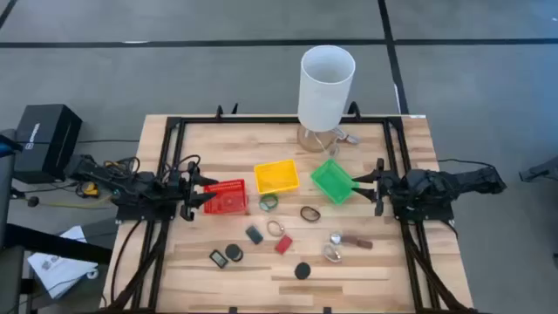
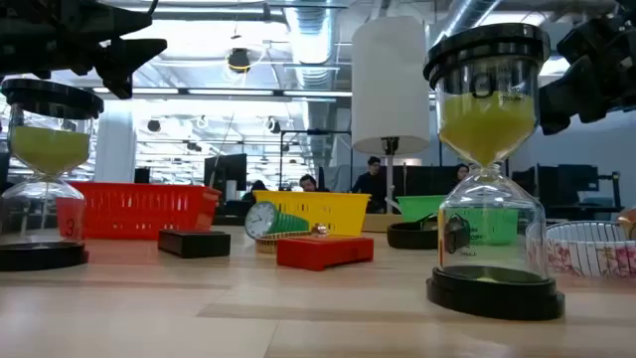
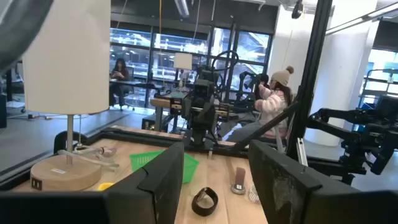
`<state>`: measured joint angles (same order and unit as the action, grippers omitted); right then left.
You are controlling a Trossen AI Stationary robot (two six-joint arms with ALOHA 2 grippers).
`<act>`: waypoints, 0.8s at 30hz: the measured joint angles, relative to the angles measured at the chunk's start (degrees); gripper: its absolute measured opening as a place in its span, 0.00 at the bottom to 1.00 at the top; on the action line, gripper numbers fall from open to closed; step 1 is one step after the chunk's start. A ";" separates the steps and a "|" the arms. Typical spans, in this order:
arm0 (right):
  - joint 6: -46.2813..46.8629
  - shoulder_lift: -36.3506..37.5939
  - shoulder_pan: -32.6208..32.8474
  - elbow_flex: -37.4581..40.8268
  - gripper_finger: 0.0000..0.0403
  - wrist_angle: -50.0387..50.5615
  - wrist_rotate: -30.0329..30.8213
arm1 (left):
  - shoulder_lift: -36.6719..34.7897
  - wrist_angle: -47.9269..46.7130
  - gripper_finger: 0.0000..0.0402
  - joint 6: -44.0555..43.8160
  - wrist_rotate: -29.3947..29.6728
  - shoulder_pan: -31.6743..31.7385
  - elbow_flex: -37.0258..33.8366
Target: Pick & Place Office items
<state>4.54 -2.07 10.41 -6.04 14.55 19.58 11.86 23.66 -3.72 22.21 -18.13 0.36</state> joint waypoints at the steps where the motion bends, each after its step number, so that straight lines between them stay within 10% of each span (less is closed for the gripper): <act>1: 0.00 0.00 0.01 0.00 0.34 0.00 0.01 | -0.01 0.00 0.44 0.02 -0.01 0.00 0.00; 24: 0.00 -0.01 0.00 -0.02 0.34 -0.02 0.00 | 0.01 0.50 0.44 0.00 0.00 0.00 0.00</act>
<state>4.54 -2.08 10.41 -6.07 14.52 19.59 11.87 24.16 -3.73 22.22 -18.13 0.36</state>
